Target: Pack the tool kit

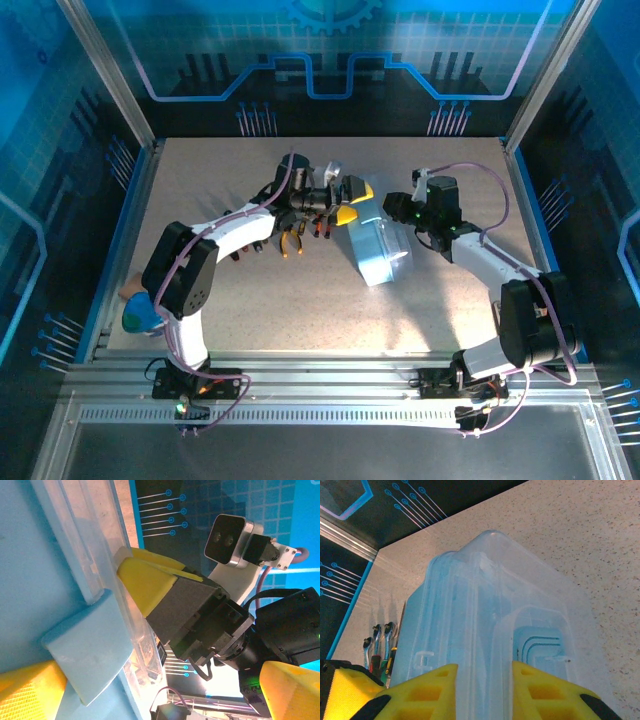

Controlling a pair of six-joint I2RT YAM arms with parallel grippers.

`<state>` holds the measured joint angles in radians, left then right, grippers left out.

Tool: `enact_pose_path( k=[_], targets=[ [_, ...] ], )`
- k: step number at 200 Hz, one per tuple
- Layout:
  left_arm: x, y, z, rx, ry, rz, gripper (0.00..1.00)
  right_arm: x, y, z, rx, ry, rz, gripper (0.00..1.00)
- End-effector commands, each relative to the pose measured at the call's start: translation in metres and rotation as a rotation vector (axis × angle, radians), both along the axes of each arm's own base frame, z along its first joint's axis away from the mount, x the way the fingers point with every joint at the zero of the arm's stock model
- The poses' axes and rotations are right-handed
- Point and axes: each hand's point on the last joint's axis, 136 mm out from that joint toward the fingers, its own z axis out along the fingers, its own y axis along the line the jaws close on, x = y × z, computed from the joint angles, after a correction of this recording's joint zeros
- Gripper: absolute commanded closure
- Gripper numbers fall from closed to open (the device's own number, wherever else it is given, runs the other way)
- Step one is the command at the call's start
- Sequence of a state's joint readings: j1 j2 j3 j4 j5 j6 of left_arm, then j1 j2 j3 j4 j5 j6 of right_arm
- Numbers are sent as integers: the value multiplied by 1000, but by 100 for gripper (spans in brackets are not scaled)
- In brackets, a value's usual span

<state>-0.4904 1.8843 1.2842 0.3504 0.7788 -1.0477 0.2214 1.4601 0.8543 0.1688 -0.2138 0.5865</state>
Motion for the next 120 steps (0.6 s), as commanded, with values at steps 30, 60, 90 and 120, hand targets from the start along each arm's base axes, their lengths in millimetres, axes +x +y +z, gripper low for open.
enact_pose_path(
  k=[30, 60, 90, 120],
  targets=[
    [-2, -21, -1, -59, -100, -41, 1, -55, 37, -58, 16, 265, 196, 73],
    [-1, -21, 5, -64, -111, -43, 1, -55, 35, -59, 18, 266, 191, 73],
    [-2, -16, -9, -20, -86, -31, 1, -55, 30, -60, 19, 268, 181, 73],
    [-2, 5, -41, 157, -79, 9, 1, -56, 25, -56, 10, 258, 173, 73]
  ],
)
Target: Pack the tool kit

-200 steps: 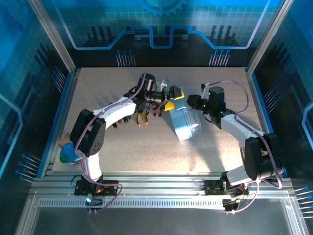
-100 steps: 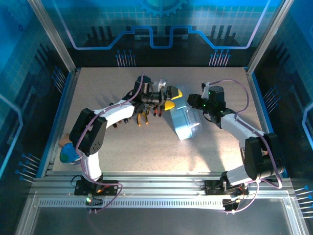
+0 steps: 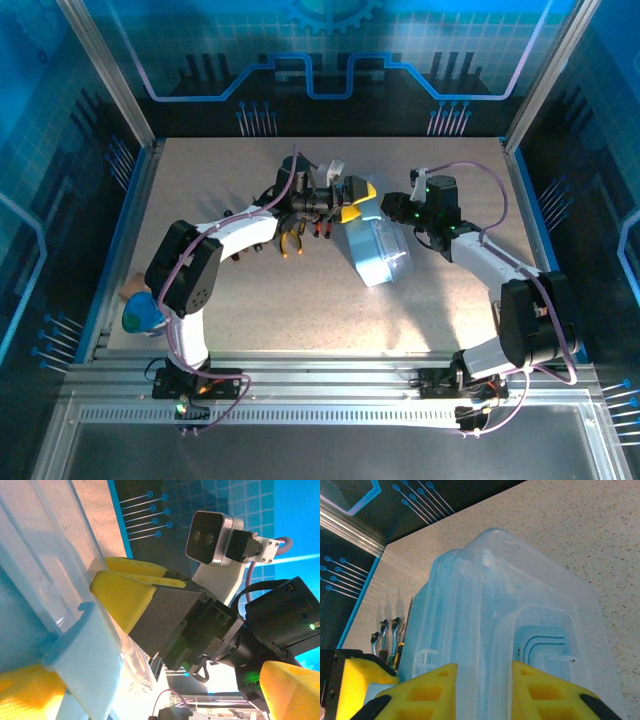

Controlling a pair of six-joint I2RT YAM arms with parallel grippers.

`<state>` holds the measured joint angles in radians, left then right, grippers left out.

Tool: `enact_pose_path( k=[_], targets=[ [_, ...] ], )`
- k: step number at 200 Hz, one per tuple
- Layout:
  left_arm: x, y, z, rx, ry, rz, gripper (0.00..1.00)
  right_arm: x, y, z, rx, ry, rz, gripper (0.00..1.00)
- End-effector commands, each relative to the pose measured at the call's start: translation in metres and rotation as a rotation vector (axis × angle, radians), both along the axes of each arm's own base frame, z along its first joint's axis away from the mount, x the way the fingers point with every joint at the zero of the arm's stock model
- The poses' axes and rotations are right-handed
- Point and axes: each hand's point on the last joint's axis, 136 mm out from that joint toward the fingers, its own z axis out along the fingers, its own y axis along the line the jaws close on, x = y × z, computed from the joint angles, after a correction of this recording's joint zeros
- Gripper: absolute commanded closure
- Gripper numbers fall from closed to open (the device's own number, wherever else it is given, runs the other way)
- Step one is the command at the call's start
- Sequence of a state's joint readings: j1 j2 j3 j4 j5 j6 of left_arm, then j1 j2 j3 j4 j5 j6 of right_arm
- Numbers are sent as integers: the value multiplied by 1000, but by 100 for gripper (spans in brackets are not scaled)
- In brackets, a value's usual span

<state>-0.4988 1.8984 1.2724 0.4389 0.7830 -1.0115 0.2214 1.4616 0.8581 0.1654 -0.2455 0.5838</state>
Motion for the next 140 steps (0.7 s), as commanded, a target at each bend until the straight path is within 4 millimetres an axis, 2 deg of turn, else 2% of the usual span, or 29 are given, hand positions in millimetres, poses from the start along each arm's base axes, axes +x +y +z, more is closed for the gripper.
enact_pose_path(
  k=[1, 38, 76, 107, 140],
  targets=[
    [-3, 11, -45, 184, 8, 36, 1, -53, 20, -57, -6, 253, 145, 73],
    [-7, 19, -75, 244, 31, 30, 1, -54, 21, -49, -5, 226, 161, 73],
    [-6, 15, -98, 210, 65, 27, 1, -57, 24, -23, -4, 174, 189, 72],
    [-6, 7, -106, 191, 72, 14, 1, -59, 32, 1, 44, 131, 230, 71],
    [-5, -3, -111, 175, 69, -1, 1, -60, 40, 3, 62, 140, 248, 71]
  ],
)
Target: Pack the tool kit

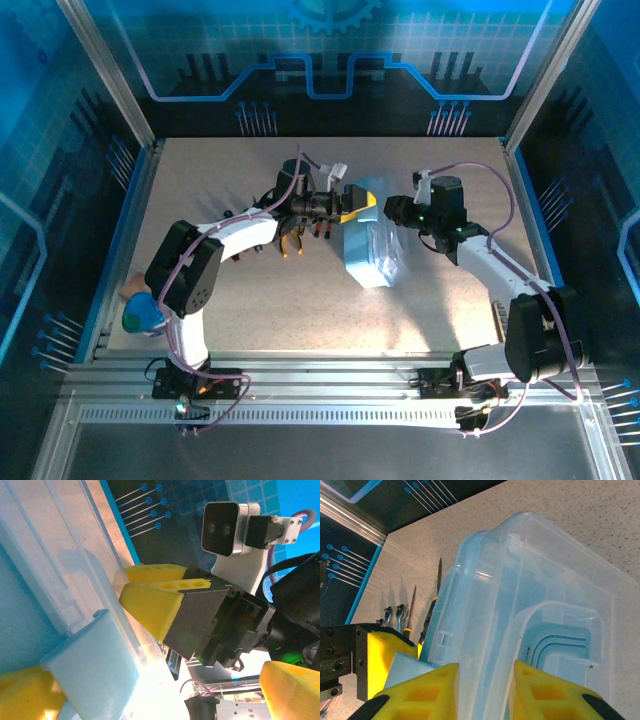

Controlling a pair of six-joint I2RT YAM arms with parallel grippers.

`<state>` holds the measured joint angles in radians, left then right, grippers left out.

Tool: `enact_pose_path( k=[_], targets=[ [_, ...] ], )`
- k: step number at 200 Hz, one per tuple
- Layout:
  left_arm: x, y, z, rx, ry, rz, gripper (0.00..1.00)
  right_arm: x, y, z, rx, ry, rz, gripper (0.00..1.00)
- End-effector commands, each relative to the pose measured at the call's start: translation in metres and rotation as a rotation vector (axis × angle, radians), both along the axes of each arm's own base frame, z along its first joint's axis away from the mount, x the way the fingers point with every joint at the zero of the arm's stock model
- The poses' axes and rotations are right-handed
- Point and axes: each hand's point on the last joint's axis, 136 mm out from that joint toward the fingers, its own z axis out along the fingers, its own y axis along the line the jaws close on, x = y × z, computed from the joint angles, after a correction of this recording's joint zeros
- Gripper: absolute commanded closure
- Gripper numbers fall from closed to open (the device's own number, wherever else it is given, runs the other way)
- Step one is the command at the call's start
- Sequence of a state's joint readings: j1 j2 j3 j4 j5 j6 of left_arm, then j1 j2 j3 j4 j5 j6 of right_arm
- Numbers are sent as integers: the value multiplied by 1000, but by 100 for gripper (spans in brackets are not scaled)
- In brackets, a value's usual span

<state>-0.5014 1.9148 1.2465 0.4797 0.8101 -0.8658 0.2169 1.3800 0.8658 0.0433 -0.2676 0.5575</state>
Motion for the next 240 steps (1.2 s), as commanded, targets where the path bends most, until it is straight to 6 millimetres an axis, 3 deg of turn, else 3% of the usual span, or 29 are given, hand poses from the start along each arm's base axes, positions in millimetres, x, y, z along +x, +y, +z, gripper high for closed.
enact_pose_path(
  k=[1, 19, 26, 59, 92, 116, 136, 158, 180, 206, 240],
  targets=[
    [1, -2, -101, 157, 201, 66, 1, -41, 43, -10, 77, 123, 220, 71],
    [2, -4, -103, 150, 202, 66, 1, -41, 43, -14, 74, 139, 217, 71],
    [2, -4, -104, 149, 202, 65, 1, -34, 45, -1, 77, 108, 219, 71],
    [4, -4, -110, 147, 207, 69, 1, -21, 50, 11, 69, 92, 223, 71],
    [8, -3, -107, 133, 203, 78, 1, -13, 48, 5, 38, 108, 210, 71],
    [10, -1, -102, 124, 197, 86, 1, -14, 36, 4, -11, 120, 183, 69],
    [11, 4, -96, 125, 189, 95, 1, -22, 21, 13, -85, 116, 153, 58],
    [9, 11, -86, 145, 164, 111, 1, -39, -4, 22, -201, 134, 97, 24],
    [8, 24, -79, 216, 137, 150, 1, -60, -35, 16, -320, 196, 10, 0],
    [11, 51, -68, 391, 64, 243, 1, -76, -60, -2, -404, 267, -62, 0],
    [14, 100, -57, 686, -6, 368, 1, -76, -70, -32, -450, 342, -106, 1]
  ],
)
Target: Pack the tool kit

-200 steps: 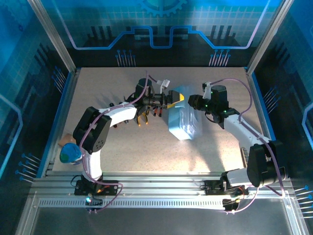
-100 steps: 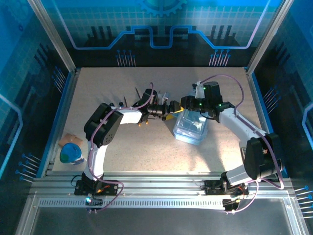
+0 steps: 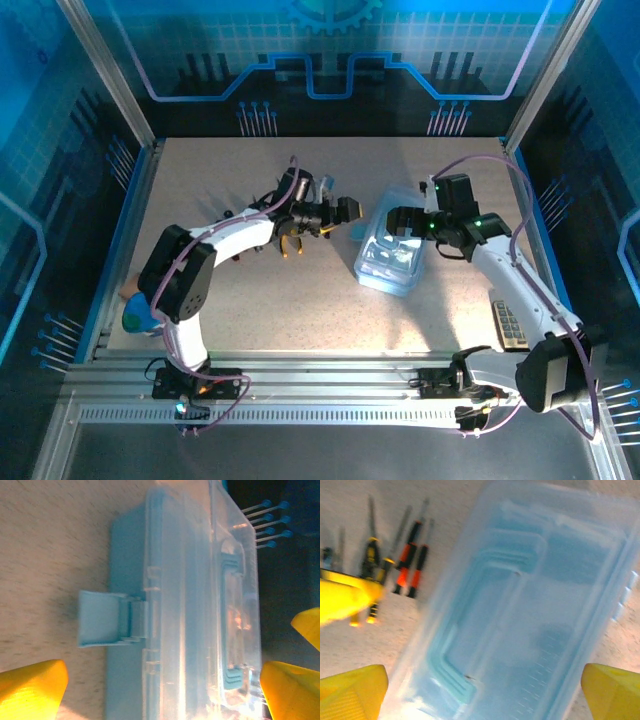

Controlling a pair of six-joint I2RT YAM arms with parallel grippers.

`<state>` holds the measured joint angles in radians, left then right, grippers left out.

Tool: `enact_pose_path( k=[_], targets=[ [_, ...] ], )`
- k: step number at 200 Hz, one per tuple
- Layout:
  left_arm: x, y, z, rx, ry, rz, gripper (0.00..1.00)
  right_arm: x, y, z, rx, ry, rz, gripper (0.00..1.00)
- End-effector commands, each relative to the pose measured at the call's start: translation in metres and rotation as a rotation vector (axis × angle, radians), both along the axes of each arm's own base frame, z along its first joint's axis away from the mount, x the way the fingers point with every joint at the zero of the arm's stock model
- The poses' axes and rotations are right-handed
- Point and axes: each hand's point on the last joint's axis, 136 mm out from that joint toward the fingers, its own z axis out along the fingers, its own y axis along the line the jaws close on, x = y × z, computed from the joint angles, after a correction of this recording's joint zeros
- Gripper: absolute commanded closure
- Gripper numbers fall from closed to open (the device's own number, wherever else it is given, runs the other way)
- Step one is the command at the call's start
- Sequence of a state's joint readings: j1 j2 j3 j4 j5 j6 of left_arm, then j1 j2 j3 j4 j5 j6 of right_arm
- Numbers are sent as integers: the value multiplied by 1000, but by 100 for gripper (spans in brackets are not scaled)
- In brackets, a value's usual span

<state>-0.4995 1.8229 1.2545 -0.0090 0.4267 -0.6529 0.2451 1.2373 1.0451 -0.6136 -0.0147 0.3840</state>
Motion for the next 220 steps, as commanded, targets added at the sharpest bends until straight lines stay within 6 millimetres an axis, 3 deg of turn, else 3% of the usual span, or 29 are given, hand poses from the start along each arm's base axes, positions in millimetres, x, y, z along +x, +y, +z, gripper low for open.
enact_pose_path(
  k=[1, 43, 91, 159, 220],
  targets=[
    [0, 51, 1, 304, -46, 82, 1, -11, -23, -37, -102, 119, -69, 1],
    [-12, 88, 9, 399, -75, 137, 1, 12, -19, -53, -123, 135, -75, 0],
    [-29, 101, -2, 409, -53, 155, 1, 35, -9, -68, -116, 164, -44, 0],
    [-33, 103, -12, 406, -34, 152, 1, 48, 12, -70, -48, 160, 38, 42],
    [-28, 91, -11, 360, -27, 124, 1, 53, 38, -38, 147, 25, 183, 47]
  ],
)
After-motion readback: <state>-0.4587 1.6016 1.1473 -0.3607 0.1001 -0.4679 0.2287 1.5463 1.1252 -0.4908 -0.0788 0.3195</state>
